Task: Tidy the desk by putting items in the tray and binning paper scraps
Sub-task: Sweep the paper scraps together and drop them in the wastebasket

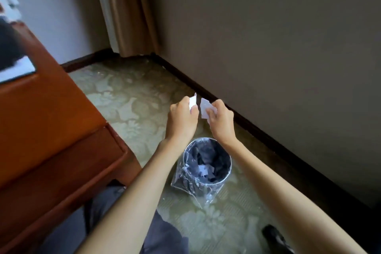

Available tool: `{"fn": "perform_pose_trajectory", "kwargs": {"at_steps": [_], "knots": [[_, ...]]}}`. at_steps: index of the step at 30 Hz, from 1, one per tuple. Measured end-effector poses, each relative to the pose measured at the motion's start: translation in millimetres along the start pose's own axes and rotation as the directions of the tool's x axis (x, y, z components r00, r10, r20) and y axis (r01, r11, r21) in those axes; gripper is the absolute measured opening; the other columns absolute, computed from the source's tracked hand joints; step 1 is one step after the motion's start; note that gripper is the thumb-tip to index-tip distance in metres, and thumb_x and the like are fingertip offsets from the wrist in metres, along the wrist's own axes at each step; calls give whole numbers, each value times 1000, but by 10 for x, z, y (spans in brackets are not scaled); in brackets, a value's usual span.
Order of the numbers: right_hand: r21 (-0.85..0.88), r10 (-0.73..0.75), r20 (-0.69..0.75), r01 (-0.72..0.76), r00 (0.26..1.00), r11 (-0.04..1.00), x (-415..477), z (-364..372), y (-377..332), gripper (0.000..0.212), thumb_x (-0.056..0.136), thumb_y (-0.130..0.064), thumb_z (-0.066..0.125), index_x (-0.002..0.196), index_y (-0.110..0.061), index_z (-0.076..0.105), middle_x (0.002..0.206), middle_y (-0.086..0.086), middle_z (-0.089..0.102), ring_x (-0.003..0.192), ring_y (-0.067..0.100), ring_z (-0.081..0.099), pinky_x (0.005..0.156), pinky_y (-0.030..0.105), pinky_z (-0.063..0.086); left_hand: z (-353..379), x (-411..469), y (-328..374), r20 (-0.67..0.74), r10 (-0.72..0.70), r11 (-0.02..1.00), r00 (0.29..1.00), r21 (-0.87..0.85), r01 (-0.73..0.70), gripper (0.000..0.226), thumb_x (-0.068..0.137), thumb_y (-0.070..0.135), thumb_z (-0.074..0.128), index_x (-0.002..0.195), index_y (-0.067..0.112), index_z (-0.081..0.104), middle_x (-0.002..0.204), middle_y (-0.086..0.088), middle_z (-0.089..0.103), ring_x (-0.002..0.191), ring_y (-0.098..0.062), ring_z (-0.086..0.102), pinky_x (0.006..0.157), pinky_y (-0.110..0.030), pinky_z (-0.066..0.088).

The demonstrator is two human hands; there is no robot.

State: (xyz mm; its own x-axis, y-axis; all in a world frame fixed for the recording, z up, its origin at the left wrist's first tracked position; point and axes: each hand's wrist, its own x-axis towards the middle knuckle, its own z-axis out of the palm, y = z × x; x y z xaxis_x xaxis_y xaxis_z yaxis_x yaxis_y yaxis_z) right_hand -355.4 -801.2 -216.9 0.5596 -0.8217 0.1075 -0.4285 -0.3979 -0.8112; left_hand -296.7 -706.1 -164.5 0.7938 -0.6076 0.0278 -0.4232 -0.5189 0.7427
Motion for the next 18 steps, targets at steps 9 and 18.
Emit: {"fn": "perform_pose_trajectory", "kwargs": {"at_steps": [9,18], "knots": [[-287,468,202,-405,861,868,293,431,1370,21,87,-5,33,86,1,54,95,24,62,79,35,53,64,33,41,1212,504,-642,362,-174,948,916,313,56,20,95,13,43,96,-2,56,101,-25,60,89,-40,55,66,-37,36],[-553,583,413,-316,699,771,552,891,2241,27,89,3,37,109,5,56,108,26,62,90,36,57,70,32,42,2124,884,-1309,493,-402,899,771,371,231,21,90,16,48,94,-4,54,106,-26,60,94,-43,58,74,-41,48]]}}
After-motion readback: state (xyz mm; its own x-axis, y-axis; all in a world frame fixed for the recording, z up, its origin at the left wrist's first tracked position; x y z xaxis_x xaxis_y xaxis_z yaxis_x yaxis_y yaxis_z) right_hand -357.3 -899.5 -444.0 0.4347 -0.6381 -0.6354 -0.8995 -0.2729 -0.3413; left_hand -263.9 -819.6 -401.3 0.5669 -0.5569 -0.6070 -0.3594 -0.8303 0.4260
